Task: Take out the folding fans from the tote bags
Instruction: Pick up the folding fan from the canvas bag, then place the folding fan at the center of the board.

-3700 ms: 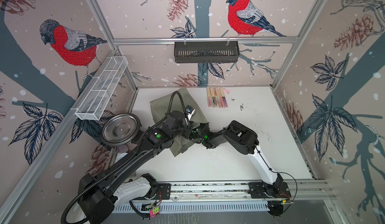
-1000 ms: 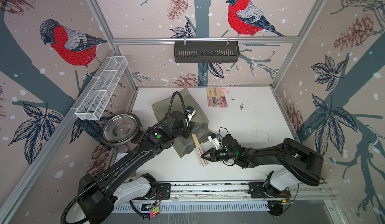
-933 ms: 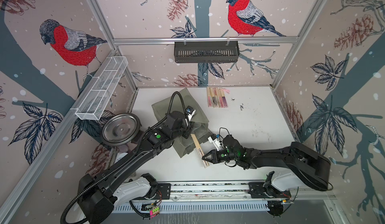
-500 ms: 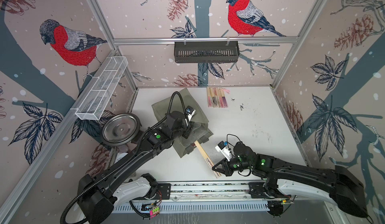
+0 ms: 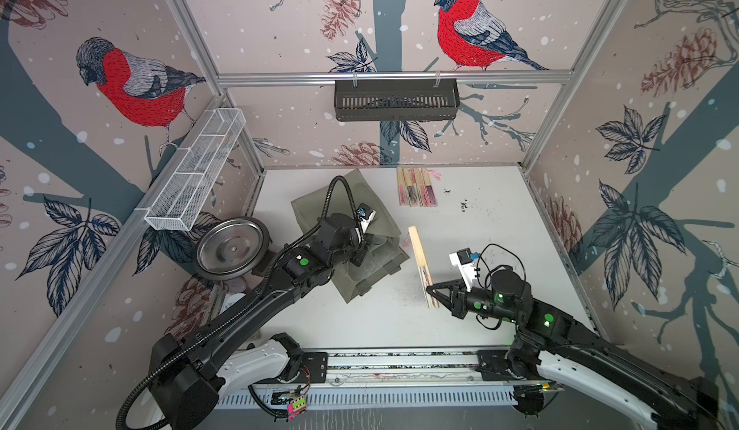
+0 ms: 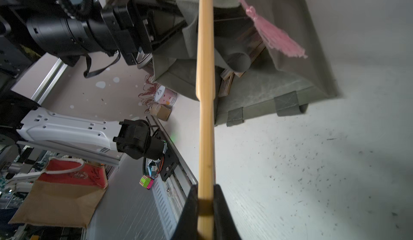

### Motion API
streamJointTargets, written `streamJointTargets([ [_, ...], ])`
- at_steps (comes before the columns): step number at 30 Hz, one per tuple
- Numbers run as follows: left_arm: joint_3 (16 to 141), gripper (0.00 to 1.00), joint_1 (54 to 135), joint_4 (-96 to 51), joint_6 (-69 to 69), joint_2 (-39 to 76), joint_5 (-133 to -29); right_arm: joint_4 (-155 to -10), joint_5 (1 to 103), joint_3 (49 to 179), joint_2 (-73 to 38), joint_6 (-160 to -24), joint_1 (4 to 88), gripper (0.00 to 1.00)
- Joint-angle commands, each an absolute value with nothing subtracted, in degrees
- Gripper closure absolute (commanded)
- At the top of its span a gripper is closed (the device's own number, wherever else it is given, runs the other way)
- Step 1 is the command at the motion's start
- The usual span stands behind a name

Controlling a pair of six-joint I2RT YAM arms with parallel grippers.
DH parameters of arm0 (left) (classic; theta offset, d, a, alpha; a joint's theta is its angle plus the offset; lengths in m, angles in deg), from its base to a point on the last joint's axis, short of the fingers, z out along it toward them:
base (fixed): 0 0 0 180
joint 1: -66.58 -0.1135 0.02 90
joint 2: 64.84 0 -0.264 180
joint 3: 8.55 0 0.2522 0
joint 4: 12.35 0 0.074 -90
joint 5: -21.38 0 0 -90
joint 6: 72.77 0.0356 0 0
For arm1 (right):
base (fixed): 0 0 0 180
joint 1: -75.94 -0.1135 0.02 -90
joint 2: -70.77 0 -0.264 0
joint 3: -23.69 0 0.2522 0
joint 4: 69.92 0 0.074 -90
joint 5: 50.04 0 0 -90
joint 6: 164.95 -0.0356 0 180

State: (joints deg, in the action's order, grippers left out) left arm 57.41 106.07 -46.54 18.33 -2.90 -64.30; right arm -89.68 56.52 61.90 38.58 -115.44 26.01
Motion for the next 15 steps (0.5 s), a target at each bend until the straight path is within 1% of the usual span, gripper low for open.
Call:
streamJointTargets([
  [1,58.0,1.00,106.1,-45.4,18.8,-3.2,-64.6,-89.0,57.1,65.4,36.0,-112.0,31.3,0.93],
  [6,57.9,1.00,106.1,-45.3,18.7,-3.2,-64.8,-86.8,63.1,71.1,27.9,-108.4,41.8,0.93],
  [9,57.7,1.00,106.1,-45.2,18.7,-3.2,-64.4,-86.9,64.4,75.5,21.8,-106.1,47.8,0.94],
  [15,57.6,1.00,106.1,-45.2,18.7,-3.7,-64.1,-86.4,67.1,82.4,9.0,-106.8,59.1,0.94],
])
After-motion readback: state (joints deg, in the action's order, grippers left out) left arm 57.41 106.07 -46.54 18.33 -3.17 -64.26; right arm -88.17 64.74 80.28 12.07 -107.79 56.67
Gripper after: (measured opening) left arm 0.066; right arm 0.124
